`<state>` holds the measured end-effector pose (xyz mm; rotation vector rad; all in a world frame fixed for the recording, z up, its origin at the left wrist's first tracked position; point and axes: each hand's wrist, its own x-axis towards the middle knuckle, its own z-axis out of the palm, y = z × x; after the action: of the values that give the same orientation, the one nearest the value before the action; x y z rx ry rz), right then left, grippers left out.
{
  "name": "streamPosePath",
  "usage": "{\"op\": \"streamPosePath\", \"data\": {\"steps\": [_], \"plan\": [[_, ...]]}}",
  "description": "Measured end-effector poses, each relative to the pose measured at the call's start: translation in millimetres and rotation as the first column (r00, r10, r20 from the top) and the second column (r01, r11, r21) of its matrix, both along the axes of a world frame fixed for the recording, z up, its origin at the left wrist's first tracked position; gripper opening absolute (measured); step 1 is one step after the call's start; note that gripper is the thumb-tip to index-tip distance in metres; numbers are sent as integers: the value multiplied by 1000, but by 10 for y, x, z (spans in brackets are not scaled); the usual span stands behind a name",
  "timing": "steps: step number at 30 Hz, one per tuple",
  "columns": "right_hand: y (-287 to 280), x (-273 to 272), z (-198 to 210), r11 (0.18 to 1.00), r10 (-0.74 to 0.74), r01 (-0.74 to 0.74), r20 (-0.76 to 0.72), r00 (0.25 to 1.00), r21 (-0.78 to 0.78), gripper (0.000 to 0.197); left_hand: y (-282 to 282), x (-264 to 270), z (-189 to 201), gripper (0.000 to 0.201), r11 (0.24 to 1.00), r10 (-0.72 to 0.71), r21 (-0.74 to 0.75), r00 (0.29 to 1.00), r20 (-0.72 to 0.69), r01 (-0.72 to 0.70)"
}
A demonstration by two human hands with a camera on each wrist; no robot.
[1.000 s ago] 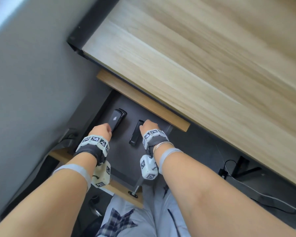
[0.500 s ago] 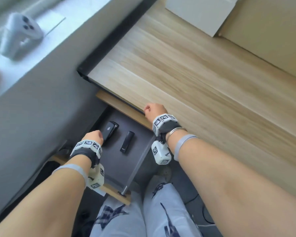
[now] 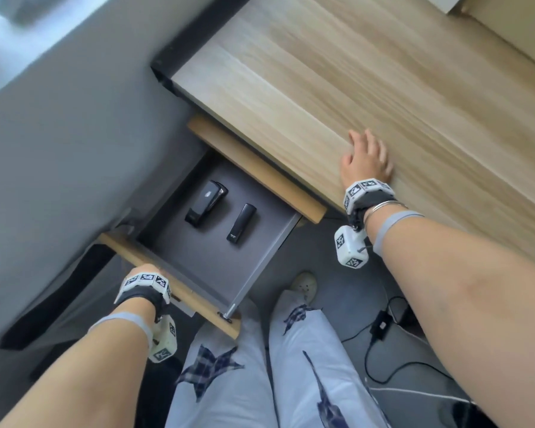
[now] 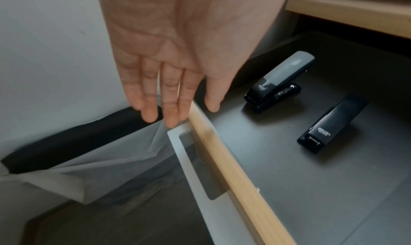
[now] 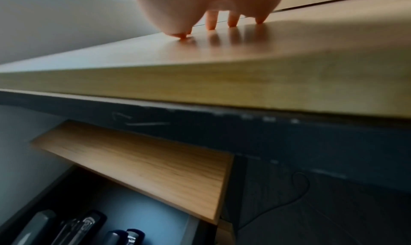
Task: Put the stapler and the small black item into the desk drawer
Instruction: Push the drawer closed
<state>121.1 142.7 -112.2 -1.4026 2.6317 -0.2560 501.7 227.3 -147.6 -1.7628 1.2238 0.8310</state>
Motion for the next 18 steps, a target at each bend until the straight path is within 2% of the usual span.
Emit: {"op": "streamPosePath", "data": {"steps": [6, 10, 18], "plan": [[27, -12, -151, 1000, -8, 7, -82, 997, -13, 55, 18, -22, -118, 30, 998, 22, 54, 997, -72, -18], [38, -8, -173, 999, -15, 10, -111, 994, -49, 55, 15, -117, -95, 28, 995, -22, 99, 999, -41, 26], [47, -4, -170, 997, -11, 0, -138, 990, -78, 55, -167, -334, -102, 28, 1000, -7, -2, 998, -65, 7]]}}
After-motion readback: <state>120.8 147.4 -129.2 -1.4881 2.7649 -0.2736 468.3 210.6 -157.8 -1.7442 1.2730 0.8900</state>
